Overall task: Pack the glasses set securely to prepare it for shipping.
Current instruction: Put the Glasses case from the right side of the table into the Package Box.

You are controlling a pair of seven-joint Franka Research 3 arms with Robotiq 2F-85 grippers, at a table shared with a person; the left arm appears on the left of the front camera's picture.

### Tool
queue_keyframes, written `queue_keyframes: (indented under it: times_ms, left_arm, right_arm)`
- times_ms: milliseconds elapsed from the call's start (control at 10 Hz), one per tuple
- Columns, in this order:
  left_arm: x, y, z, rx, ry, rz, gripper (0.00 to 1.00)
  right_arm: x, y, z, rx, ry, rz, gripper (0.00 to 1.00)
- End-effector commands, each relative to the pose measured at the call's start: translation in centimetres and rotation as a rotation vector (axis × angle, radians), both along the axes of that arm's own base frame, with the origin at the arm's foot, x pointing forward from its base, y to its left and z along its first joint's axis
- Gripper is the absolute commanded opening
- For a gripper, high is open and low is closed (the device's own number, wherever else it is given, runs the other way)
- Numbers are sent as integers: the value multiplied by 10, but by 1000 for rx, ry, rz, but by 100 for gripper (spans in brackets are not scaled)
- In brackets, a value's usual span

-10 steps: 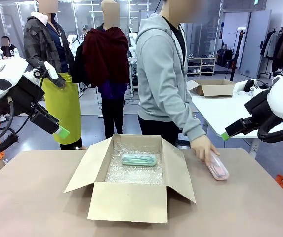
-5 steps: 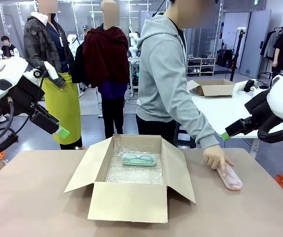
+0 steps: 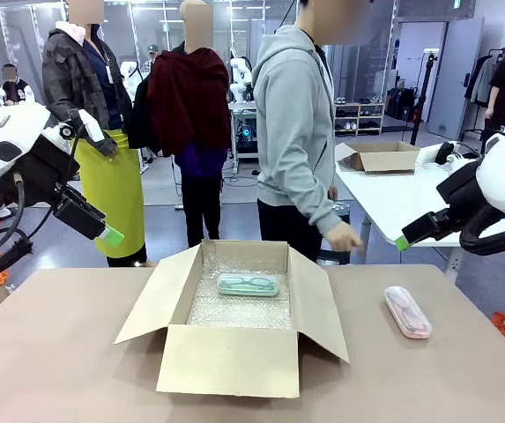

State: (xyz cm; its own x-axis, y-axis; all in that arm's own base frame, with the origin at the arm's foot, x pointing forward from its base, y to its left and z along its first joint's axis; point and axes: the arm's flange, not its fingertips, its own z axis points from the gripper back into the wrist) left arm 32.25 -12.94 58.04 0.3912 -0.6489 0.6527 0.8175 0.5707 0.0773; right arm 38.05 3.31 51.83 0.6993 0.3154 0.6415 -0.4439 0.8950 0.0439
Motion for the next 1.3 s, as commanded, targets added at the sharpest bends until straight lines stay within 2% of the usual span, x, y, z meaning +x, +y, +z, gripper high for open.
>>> queue_keyframes:
  times_ms: [0, 300, 500, 600, 800, 900, 1200]
  left_arm:
    - [0, 1, 2, -5, -9, 1, 100]
    - [0, 1, 2, -5, -9, 1, 100]
    - [0, 1, 2, -5, -9, 1, 100]
    - [0, 1, 2, -5, -9, 1, 100]
    - [0, 1, 2, -5, -9, 1, 100]
    - [0, 1, 2, -5, -9, 1, 100]
    - [0, 1, 2, -5, -9, 1, 100]
  right_arm:
    - [3, -3, 8, -4, 52, -24, 100]
    - [32, -7, 24, 3, 241, -145, 100]
    - [61, -17, 16, 26, 306, -192, 100]
    - [74, -22, 9, 2, 308, -239, 100]
    - [101, -27, -14, -38, 405, -281, 100]
    - [110, -19, -37, -24, 454, -288, 100]
    - [145, -19, -91, -56, 529, -347, 100]
